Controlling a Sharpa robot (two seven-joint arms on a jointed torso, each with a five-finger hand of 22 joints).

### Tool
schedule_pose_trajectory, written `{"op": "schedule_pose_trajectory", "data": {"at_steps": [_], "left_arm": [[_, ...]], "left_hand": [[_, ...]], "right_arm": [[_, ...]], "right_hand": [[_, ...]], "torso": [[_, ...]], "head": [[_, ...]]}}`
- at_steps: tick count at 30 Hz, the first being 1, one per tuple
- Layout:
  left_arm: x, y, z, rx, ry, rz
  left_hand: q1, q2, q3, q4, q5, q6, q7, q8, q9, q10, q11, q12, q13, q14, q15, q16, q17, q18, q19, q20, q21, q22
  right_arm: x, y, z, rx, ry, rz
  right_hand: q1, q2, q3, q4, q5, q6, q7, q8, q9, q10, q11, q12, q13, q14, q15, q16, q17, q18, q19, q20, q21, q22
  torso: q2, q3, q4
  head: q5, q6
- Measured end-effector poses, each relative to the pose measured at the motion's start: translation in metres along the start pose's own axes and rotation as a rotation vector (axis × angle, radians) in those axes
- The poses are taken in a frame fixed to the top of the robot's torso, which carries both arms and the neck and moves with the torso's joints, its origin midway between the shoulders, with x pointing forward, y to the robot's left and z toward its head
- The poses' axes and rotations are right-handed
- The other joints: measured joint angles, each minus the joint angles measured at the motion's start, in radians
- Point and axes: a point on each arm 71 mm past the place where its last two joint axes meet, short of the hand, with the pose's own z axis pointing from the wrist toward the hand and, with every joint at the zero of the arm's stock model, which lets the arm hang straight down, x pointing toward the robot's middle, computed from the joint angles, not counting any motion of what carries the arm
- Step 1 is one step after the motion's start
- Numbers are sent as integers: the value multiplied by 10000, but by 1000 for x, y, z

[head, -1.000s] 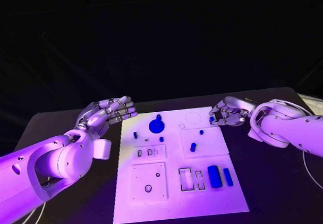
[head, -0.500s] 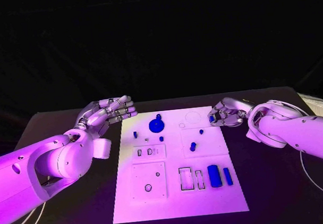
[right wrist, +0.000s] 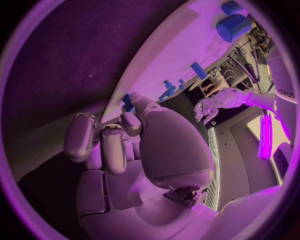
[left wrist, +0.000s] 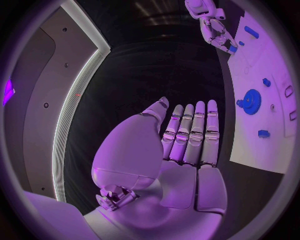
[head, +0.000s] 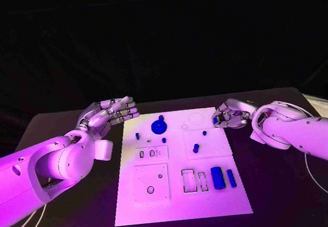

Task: Assemble the parts on the task board

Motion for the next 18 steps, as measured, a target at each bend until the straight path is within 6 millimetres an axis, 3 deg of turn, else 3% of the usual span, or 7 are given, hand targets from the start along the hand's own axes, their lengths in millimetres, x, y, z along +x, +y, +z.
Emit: {"op": "schedule_pose_trajectory", "data": {"at_steps": [7,18], "left_arm": [[0,0,0,-2,1,-1],[-1,0,0,-3,-12,5]], "left_hand": [[0,0,0,0,0,0,0,0,0,0,0,0,0,0,0,0,0,1,0,0,0,0],[0,0,26,-26,0,0,0,0,0,0,0,0,0,0,0,37,-12,1,0,0,0,0]], "right_arm": [[-1,4,-1,-101,-190,100],[-8,34,-3,-473,-730,618]], "right_hand": [[-21,173,149,-11,-228,332,-138,156,60,110,-107,95,120,-24,-121,38,0,0,51,-51,43,65],[-70,377,229,-17,-314,353,-156,225,70,213,-208,256,272,-24,-192,38,-1,-1,49,-125,41,78]], "torso": [[-1,-1,2],[-14,-20,7]], "head": [[-6,0],[-12,20]]}}
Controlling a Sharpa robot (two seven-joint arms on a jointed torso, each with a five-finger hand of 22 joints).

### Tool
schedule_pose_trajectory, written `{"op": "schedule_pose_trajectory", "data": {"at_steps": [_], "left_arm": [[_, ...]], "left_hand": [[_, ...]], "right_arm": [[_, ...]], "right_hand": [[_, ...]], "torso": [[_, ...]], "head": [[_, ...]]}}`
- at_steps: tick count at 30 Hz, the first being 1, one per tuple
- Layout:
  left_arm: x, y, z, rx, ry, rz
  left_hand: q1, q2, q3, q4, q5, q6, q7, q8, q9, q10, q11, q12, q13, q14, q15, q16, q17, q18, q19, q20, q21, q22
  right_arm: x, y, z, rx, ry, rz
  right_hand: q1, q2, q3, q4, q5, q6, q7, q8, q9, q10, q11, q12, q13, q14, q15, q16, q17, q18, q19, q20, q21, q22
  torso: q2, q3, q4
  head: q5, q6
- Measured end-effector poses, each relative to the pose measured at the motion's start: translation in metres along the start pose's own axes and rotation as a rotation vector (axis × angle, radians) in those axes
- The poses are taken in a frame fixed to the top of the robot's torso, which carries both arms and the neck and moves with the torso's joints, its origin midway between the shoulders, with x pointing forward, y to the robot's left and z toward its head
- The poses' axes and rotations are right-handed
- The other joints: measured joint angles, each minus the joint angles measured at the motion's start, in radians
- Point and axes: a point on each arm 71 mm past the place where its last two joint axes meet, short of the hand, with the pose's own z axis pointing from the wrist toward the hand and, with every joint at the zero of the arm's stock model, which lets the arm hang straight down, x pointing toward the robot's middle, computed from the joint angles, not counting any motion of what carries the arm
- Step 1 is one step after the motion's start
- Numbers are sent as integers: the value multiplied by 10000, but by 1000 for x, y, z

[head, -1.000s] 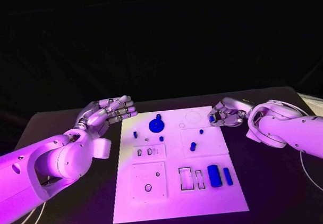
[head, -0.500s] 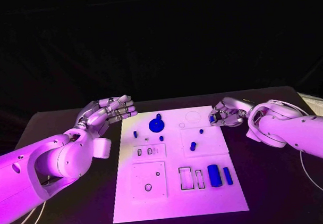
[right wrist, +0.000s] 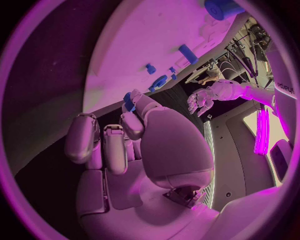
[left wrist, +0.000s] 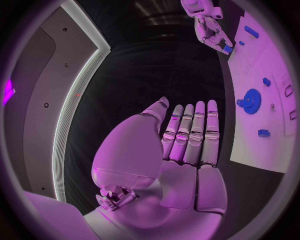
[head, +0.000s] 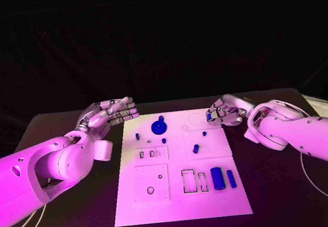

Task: Assemble the parts on the task board

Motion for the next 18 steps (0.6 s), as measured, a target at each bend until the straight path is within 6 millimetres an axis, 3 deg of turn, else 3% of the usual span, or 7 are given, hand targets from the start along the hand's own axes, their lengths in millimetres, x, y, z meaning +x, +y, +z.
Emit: {"op": "schedule_pose_trajectory", "data": {"at_steps": [8,18], "left_arm": [[0,0,1,-1,1,-3],[3,1,2,-16,56,-37]], "left_hand": [[0,0,0,0,0,0,0,0,0,0,0,0,0,0,0,0,0,0,0,0,0,0],[0,0,0,0,0,0,0,0,0,0,0,0,0,0,0,0,1,0,0,0,0,0]], "right_arm": [[12,45,8,-302,76,469],[59,115,19,-1022,958,437]], "right_hand": [[0,54,27,-27,-20,2,-2,-21,-1,9,10,0,-12,0,0,0,0,0,0,1,-1,-14],[2,102,54,-55,-58,3,-3,-27,-1,-13,-11,-118,-129,-1,0,-52,-1,0,-37,-36,-1,-93]], "torso": [[-25,-22,9],[-60,-60,35]], "head": [[62,10],[212,-117]]}}
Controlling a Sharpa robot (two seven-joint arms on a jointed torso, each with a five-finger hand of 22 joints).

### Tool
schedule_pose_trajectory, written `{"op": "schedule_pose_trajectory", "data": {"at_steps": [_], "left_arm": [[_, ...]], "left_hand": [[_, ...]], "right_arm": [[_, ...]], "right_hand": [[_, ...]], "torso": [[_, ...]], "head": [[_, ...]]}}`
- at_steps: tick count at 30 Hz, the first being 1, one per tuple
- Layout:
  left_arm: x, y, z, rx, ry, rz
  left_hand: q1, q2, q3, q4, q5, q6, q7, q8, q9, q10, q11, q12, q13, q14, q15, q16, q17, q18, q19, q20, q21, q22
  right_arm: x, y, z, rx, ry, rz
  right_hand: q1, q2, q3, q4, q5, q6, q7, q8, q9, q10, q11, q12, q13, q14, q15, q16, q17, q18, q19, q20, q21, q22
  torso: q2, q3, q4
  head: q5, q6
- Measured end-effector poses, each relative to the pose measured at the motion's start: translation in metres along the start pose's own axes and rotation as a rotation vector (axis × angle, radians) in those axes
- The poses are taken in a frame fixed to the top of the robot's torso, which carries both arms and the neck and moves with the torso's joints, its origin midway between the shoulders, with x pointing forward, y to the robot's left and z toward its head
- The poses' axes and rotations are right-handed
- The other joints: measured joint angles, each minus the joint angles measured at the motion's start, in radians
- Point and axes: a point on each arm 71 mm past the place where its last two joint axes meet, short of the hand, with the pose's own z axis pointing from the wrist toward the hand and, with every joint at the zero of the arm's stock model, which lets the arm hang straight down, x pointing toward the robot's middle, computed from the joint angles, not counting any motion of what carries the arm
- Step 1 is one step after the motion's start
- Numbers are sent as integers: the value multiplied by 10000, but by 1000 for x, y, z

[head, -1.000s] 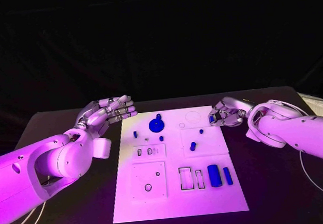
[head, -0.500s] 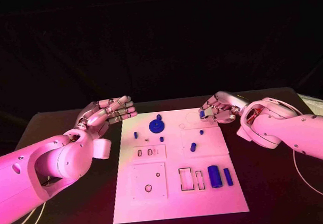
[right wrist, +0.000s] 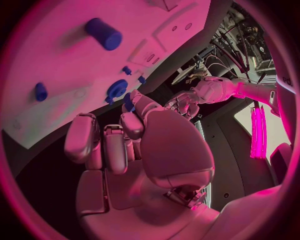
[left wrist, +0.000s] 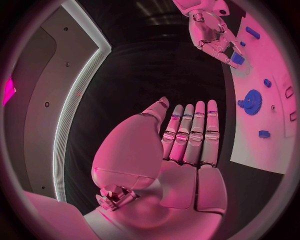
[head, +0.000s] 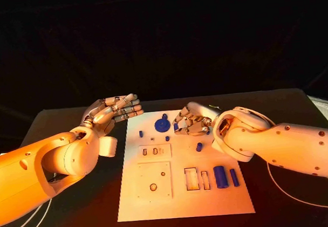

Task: Assemble the parts on the task board

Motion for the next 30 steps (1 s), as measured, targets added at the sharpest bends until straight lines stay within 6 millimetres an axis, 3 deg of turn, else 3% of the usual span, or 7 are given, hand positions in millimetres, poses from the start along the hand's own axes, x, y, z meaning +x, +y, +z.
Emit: {"op": "schedule_pose_trajectory", "data": {"at_steps": [6,16,30], "left_arm": [[3,1,1,-11,55,-28],[5,2,2,-28,120,-60],[6,2,3,-42,149,-75]], "left_hand": [[0,0,0,0,0,0,0,0,0,0,0,0,0,0,0,0,0,0,0,0,0,0],[0,0,0,0,0,0,0,0,0,0,0,0,1,0,0,0,1,0,0,0,0,0],[0,0,0,0,0,0,0,0,0,0,0,0,0,0,0,0,2,1,0,0,0,0]], "right_arm": [[26,20,8,-151,443,-317],[58,31,12,-66,1001,-702],[69,39,17,-69,1114,-990]], "right_hand": [[0,0,28,-29,14,0,0,1,0,-16,-16,-63,-44,0,0,-6,0,0,0,0,0,-55],[1,-1,26,-30,68,1,-1,3,-1,-54,23,-116,-79,0,1,-46,-1,1,-36,-35,0,-136],[-50,-20,24,-30,125,1,-1,-21,0,-91,-14,-116,-90,0,1,-84,6,0,-36,-34,-41,-170]], "torso": [[8,0,-1],[24,12,-16],[17,19,-11]], "head": [[74,-49],[201,-129],[265,-224]]}}
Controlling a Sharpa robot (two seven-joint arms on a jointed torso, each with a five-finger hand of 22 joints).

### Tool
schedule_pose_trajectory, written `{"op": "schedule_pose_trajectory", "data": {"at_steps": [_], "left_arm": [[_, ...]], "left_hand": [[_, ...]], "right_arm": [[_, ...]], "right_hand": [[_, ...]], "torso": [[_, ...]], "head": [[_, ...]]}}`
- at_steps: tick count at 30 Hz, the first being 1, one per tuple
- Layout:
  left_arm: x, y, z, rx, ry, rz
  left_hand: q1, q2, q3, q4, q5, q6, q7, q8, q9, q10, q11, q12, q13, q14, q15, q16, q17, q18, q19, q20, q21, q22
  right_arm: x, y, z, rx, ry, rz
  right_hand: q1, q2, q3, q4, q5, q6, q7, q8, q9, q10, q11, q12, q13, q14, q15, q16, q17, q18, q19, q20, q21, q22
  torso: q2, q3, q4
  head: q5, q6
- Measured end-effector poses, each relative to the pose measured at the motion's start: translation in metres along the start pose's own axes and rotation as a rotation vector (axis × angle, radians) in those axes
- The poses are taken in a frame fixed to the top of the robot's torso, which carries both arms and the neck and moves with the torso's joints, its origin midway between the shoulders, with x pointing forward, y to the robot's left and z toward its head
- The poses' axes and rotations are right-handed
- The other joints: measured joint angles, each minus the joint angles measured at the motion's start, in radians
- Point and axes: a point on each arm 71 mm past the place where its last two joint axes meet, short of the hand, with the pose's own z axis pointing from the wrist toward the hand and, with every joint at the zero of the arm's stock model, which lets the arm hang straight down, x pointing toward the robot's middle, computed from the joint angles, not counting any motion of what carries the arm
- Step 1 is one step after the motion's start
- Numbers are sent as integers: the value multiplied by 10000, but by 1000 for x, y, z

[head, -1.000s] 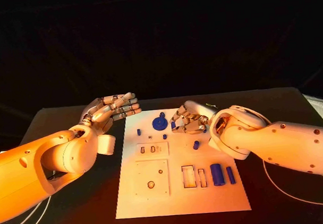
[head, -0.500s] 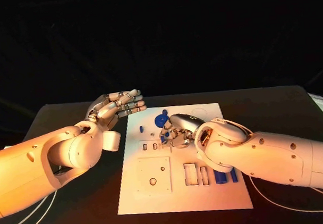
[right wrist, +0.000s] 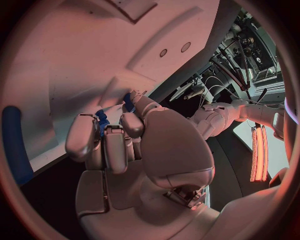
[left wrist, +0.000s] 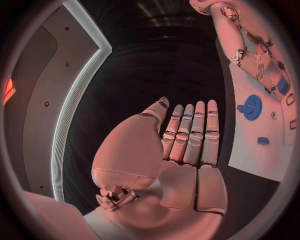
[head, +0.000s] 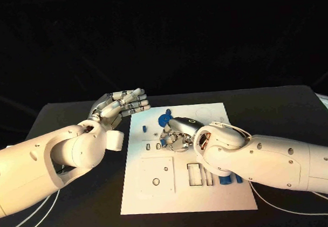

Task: Assemble the parts on the task board

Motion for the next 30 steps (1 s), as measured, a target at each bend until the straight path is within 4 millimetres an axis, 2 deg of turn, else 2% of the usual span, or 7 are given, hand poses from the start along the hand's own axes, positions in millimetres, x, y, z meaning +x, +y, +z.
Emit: {"op": "schedule_pose_trajectory", "data": {"at_steps": [13,15,19,24,30], "left_arm": [[0,0,0,-11,7,-5],[0,0,0,-13,6,-5],[0,0,0,-16,5,-5],[-1,0,0,-20,5,-6],[-1,0,0,-26,3,-6]], "left_hand": [[0,0,0,0,0,0,0,0,0,0,0,0,0,0,0,0,0,-1,0,0,0,0],[0,0,0,0,0,0,0,0,0,0,0,0,0,0,0,0,0,0,0,0,0,0],[0,0,0,0,0,0,0,0,0,0,0,0,0,0,0,0,0,-1,0,0,0,0],[0,0,0,0,0,0,0,0,0,0,0,0,0,0,0,0,1,-1,0,0,0,0],[0,0,0,0,0,0,0,0,0,0,0,0,0,0,0,0,1,0,0,0,0,0]], "right_arm": [[1,1,0,-29,38,-261],[1,1,0,-32,58,-311],[1,1,-1,-36,88,-404],[1,1,-1,-23,123,-495],[2,1,-2,-17,122,-560]], "right_hand": [[-217,-141,-1,0,58,0,-2,-33,70,-142,34,-268,-208,0,0,0,-1,0,0,0,-46,-85],[-283,-206,-1,0,58,-2,-1,-33,71,-197,89,-354,-241,0,0,-57,-1,0,0,0,-95,-113],[-373,-240,-27,-25,60,-61,56,-88,72,-203,95,-413,-288,0,0,-60,-2,1,-4,4,-96,-150],[-502,-289,-41,-40,232,-165,84,-154,45,-303,123,-504,-368,0,0,-102,-3,0,-39,39,-157,-202],[-665,-453,-126,18,570,-363,167,-273,17,-467,179,-790,-559,0,0,-156,-3,1,-74,75,-197,-268]], "torso": [[-4,7,-8],[-5,7,-8],[-6,12,-9],[-6,11,-10],[-5,7,-5]], "head": [[12,-71],[12,-82],[7,-90],[-3,-94],[-12,-112]]}}
